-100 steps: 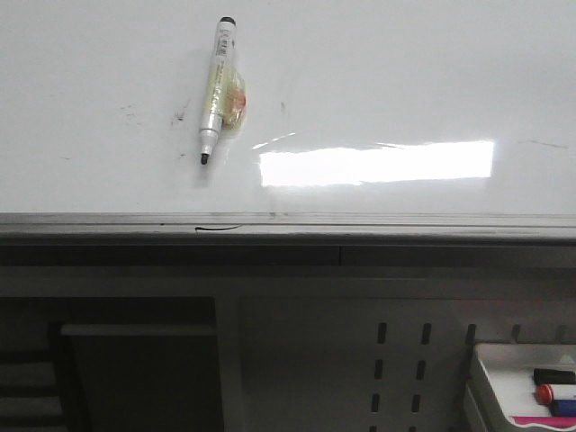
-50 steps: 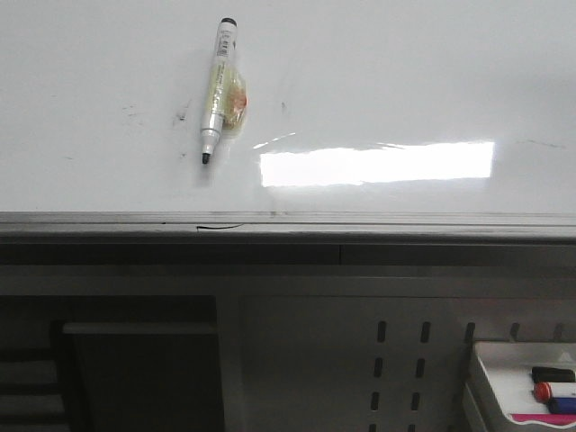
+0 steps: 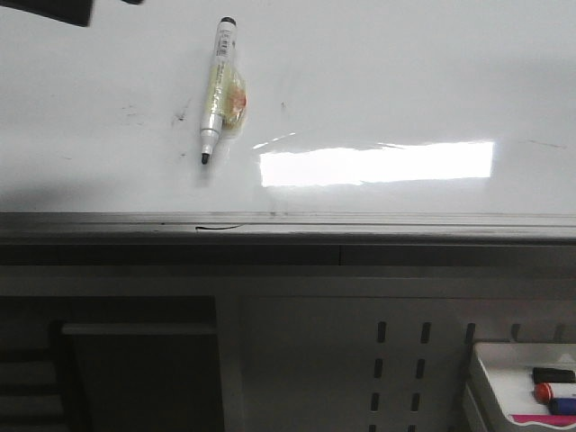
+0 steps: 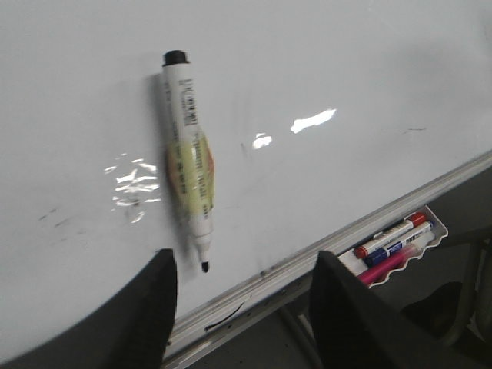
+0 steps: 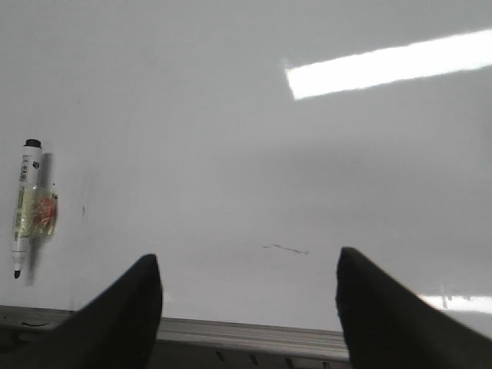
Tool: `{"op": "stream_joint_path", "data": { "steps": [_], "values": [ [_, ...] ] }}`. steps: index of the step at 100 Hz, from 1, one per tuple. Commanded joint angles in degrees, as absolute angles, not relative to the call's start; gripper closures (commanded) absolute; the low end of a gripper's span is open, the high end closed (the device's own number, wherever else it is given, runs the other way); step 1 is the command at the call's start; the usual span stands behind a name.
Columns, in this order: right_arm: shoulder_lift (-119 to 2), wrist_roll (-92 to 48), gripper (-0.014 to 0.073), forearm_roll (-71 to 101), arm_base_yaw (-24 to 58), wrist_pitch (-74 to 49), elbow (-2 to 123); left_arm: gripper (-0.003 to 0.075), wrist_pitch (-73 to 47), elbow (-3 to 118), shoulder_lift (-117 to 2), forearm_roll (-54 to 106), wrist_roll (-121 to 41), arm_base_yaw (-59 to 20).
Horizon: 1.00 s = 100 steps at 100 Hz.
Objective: Write number 4 on whiteboard
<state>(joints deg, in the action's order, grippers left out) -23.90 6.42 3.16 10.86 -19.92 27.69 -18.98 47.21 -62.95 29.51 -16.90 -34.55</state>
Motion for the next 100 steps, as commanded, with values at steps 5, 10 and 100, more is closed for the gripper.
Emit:
{"op": "stream_joint_path", "data": {
  "steps": [5, 10, 100],
  "values": [
    [-24.7, 5.8, 0.0158, 2.5, 10.5, -16.0, 29.8, 0.0353, -12.8, 51.4, -68.0, 30.7, -17.0, -37.1],
    [-24.7, 5.8, 0.0158, 2.5, 10.5, -16.0, 29.8, 0.0353, -12.8, 52.1, -70.1, 30.7, -17.0, -37.2],
    [-24.7, 5.8, 0.0158, 2.6, 10.5, -18.7, 29.8, 0.0659, -2.1, 52.9, -83.6, 34.0, -16.8, -35.8]
  ]
}}
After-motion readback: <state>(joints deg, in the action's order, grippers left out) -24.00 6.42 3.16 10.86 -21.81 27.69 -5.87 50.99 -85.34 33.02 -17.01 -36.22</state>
